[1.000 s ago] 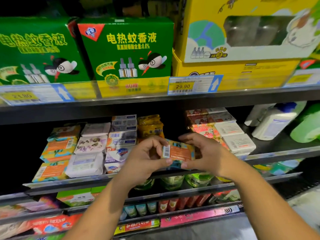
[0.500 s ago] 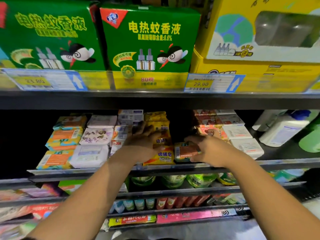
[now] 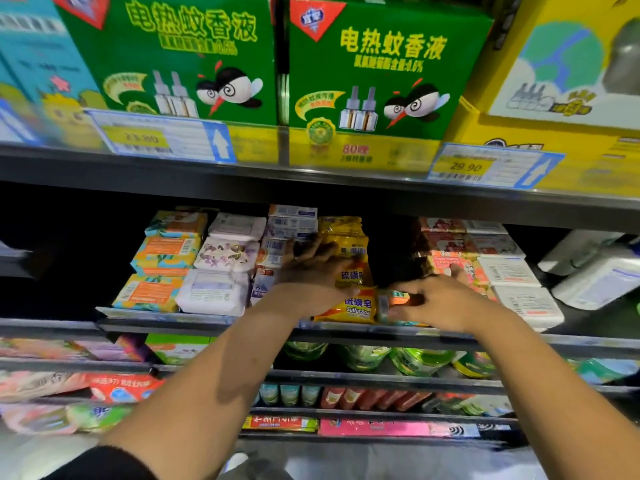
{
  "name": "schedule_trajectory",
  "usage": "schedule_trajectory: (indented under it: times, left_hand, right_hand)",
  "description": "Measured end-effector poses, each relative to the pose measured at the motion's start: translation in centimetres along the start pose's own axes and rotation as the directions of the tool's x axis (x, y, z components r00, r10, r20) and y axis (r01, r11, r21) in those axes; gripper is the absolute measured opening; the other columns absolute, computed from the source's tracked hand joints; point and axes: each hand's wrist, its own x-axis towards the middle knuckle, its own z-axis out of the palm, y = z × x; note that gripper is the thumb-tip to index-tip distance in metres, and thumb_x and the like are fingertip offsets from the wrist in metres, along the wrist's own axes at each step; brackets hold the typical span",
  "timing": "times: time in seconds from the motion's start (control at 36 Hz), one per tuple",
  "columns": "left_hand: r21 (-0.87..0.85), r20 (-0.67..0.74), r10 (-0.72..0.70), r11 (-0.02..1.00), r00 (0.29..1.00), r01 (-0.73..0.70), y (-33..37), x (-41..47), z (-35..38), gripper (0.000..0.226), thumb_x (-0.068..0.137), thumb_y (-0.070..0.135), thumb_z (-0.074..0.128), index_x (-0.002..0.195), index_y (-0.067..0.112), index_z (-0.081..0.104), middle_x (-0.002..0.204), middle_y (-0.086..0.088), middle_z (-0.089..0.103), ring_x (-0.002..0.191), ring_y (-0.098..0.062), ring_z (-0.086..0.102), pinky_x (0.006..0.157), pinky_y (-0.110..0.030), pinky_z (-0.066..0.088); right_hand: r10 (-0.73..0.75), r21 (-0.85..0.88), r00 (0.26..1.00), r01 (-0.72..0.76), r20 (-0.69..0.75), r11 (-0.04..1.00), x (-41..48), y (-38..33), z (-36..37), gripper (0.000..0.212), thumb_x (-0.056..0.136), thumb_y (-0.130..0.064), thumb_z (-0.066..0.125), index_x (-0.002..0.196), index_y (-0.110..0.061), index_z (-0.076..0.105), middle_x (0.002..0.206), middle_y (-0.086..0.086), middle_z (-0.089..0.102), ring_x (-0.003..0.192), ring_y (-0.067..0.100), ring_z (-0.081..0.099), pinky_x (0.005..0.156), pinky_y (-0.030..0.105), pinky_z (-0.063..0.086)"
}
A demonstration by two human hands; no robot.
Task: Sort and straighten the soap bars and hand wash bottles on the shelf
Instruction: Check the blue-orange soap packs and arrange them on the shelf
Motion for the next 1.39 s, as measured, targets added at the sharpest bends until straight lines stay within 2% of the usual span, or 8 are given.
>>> schedule_trajectory:
  times: [0.14,0.25,0.39,0.61,0.75,0.86,1.08,1.39]
  left_hand:
    - [0.007,0.027,-0.009,1.000,1.000,0.009,0.6,-0.4,-0.9,0.067,0.091,0.079,0.024,0.151,0.054,0.008,0.167,0.011,0.000,0.152,-0.019,-0.017,0.118,-0.060,-0.010]
    - [-0.106,0.143,0.051,0.994,0.988,-0.036,0.2,-0.9,-2.9,0.068,0.093,0.076,0.029,0.154,0.049,0.013,0.167,0.010,-0.003,0.152,-0.020,-0.019,0.119,-0.059,-0.010]
    - [-0.623,0.111,0.048,0.782,0.993,0.032,-2.5,-3.0,-4.5,0.057,0.096,0.056,0.055,0.149,0.040,0.038,0.153,0.008,0.042,0.136,-0.016,0.046,0.099,-0.025,0.042]
    - [-0.245,-0.407,-0.069,0.969,0.911,-0.036,-13.3,-10.9,-3.0,0.037,0.097,0.039,0.055,0.129,0.022,0.064,0.130,-0.002,0.061,0.122,-0.029,0.052,0.100,-0.035,0.038]
    - [-0.090,-0.232,-0.269,0.963,0.935,0.255,-20.0,-13.2,-3.5,0.062,0.100,0.058,0.040,0.154,0.030,0.032,0.156,-0.003,0.037,0.141,-0.029,0.034,0.115,-0.039,0.027]
    - [-0.026,-0.040,-0.272,0.962,0.961,0.272,-23.6,-13.0,-2.8,0.059,0.097,0.067,0.029,0.153,0.051,0.015,0.165,0.013,0.013,0.153,-0.023,0.006,0.122,-0.052,0.007]
    - [-0.049,-0.304,-0.203,0.979,0.931,0.197,-24.3,-13.6,-0.8,0.051,0.091,0.062,0.042,0.127,0.030,0.059,0.126,-0.003,0.059,0.116,-0.031,0.056,0.103,-0.044,0.042]
    - [-0.372,-0.152,-0.499,0.828,0.853,0.419,-24.3,-16.1,-1.0,0.068,0.088,0.070,0.052,0.137,0.026,0.038,0.140,-0.001,0.029,0.134,-0.020,0.036,0.106,-0.035,0.039]
  right_hand:
    - [0.025,0.013,0.998,-0.025,0.057,1.000,-0.2,-0.2,-0.4,0.063,0.087,-0.076,0.049,0.144,-0.048,0.045,0.153,-0.005,0.047,0.145,0.023,0.034,0.119,0.055,0.000]
    - [0.043,0.110,0.997,-0.036,-0.062,0.993,-0.8,-1.2,-0.8,0.057,0.086,-0.074,0.051,0.131,-0.041,0.060,0.139,-0.006,0.061,0.128,0.017,0.052,0.108,0.035,0.032]
    - [0.040,0.116,0.948,-0.003,-0.315,0.993,-0.9,-4.1,-0.3,0.080,0.078,-0.088,0.030,0.123,-0.033,0.067,0.127,-0.006,0.066,0.119,0.019,0.058,0.097,0.034,0.044]
    - [-0.062,0.093,0.929,0.103,-0.366,0.990,1.5,-12.9,0.5,0.055,0.091,-0.062,0.055,0.134,-0.028,0.060,0.144,0.000,0.053,0.135,0.026,0.043,0.112,0.042,0.035]
    - [-0.131,0.055,0.936,0.157,-0.327,0.986,4.2,-18.2,1.5,0.086,0.079,-0.081,0.030,0.129,-0.019,0.063,0.134,0.004,0.059,0.125,0.029,0.052,0.104,0.040,0.042]
    - [-0.183,0.014,0.927,0.198,-0.328,0.980,6.1,-21.9,2.0,0.090,0.077,-0.086,0.026,0.132,-0.024,0.060,0.138,0.003,0.057,0.130,0.030,0.049,0.107,0.046,0.040]
    - [-0.167,0.016,0.958,0.175,-0.233,0.984,8.9,-27.2,1.0,0.068,0.091,-0.074,0.040,0.150,-0.040,0.037,0.147,0.004,0.049,0.134,0.031,0.043,0.108,0.042,0.032]
    - [-0.193,-0.007,0.965,0.195,-0.177,0.981,12.9,-29.4,0.0,0.064,0.095,-0.056,0.055,0.151,-0.029,0.040,0.154,-0.001,0.045,0.139,0.022,0.042,0.104,0.026,0.035]
